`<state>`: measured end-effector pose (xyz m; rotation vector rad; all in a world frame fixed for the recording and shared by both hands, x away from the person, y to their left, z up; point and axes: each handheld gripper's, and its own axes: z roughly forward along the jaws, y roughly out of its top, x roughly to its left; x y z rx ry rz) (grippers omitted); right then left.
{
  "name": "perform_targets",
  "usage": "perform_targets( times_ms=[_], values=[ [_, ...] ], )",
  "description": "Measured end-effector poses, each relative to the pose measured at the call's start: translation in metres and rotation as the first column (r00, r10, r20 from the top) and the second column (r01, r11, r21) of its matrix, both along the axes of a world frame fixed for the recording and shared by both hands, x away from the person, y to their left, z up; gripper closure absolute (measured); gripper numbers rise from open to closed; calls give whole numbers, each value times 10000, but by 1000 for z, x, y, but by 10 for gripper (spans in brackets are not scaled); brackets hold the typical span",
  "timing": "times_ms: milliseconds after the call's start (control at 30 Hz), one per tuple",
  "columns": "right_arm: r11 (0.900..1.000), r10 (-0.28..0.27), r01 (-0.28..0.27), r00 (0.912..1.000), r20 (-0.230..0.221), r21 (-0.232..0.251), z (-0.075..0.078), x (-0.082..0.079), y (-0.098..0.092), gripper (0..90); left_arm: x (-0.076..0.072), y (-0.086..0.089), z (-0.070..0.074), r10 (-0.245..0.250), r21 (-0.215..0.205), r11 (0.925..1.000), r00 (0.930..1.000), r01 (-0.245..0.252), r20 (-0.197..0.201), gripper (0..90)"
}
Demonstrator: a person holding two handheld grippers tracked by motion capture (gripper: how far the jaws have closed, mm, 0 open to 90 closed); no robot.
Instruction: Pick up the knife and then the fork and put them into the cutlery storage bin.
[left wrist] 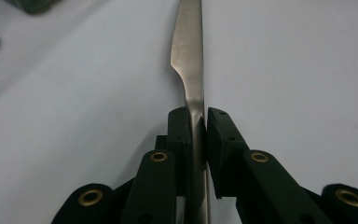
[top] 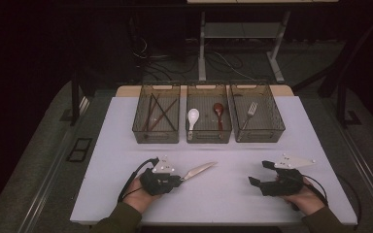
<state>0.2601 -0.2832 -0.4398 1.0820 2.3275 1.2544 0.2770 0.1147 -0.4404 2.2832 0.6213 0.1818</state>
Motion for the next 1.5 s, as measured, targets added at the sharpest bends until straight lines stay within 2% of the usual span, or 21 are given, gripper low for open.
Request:
perform_targets(
  times_ms=[133, 300, 467, 567, 700, 767, 800, 867, 900, 933, 1000, 1067, 1167, 1367, 1433, 1500],
  values=[
    [9999, 60, -60, 10000, 30, 125, 1, 1, 1, 189, 1, 0, 10, 168, -667, 9976, 9997, -156, 165, 797],
    [9991, 356, -362, 9990, 253, 223, 4, 2, 8, 189, 1, -2, 25, 271, -1537, 9879, 9984, -191, 498, 796],
    [9978, 544, -552, 9983, 226, 363, 10, 5, 19, 188, 0, -9, 37, 176, -2028, 9792, 9970, -20, 749, 796],
    [9948, 571, -585, 9982, 192, 836, 20, 10, 25, 181, 2, -13, 41, 104, -2227, 9749, 9968, 75, 792, 798],
    [9856, 874, -911, 9957, 318, 1428, 37, 17, 37, 152, 7, -23, 46, 139, -2319, 9727, 9955, 84, 941, 798],
    [9799, 886, -904, 9959, 179, 1776, 44, 22, 44, 164, 11, -28, 48, 230, -2399, 9708, 9944, 24, 1028, 798],
    [9762, 893, -910, 9959, 175, 1967, 46, 25, 47, 205, 13, -31, 50, 259, -2439, 9698, 9941, 6, 1056, 798],
    [9642, 1025, -1124, 9933, 531, 2403, 52, 29, 50, 390, 15, -37, 52, 336, -2421, 9702, 9929, -51, 1139, 798],
    [9576, 1113, -1252, 9915, 675, 2597, 54, 32, 53, 407, 17, -40, 52, 388, -2448, 9695, 9924, -92, 1165, 798],
    [9559, 1121, -1267, 9913, 695, 2650, 56, 35, 55, 419, 18, -43, 53, 420, -2448, 9695, 9922, -121, 1174, 798],
    [9463, 1195, -1344, 9905, 681, 2942, 59, 41, 61, 446, 21, -48, 53, 541, -2451, 9692, 9908, -222, 1239, 798],
    [9442, 1199, -1347, 9905, 673, 3005, 61, 46, 67, 456, 23, -53, 53, 637, -2531, 9670, 9902, -304, 1244, 798],
    [9422, 1224, -1319, 9912, 498, 3080, 61, 52, 76, 475, 26, -61, 53, 644, -2549, 9665, 9890, -285, 1334, 798],
    [9311, 1188, -1189, 9927, 215, 3447, 59, 61, 84, 518, 29, -71, 54, 659, -2595, 9654, 9872, -263, 1452, 797],
    [9221, 1254, -1179, 9921, 36, 3687, 59, 64, 86, 563, 29, -74, 53, 709, -2613, 9648, 9864, -301, 1481, 798],
    [9194, 1271, -1093, 9916, -226, 3779, 59, 66, 88, 624, 28, -76, 53, 717, -2621, 9646, 9860, -300, 1508, 797]
  ],
)
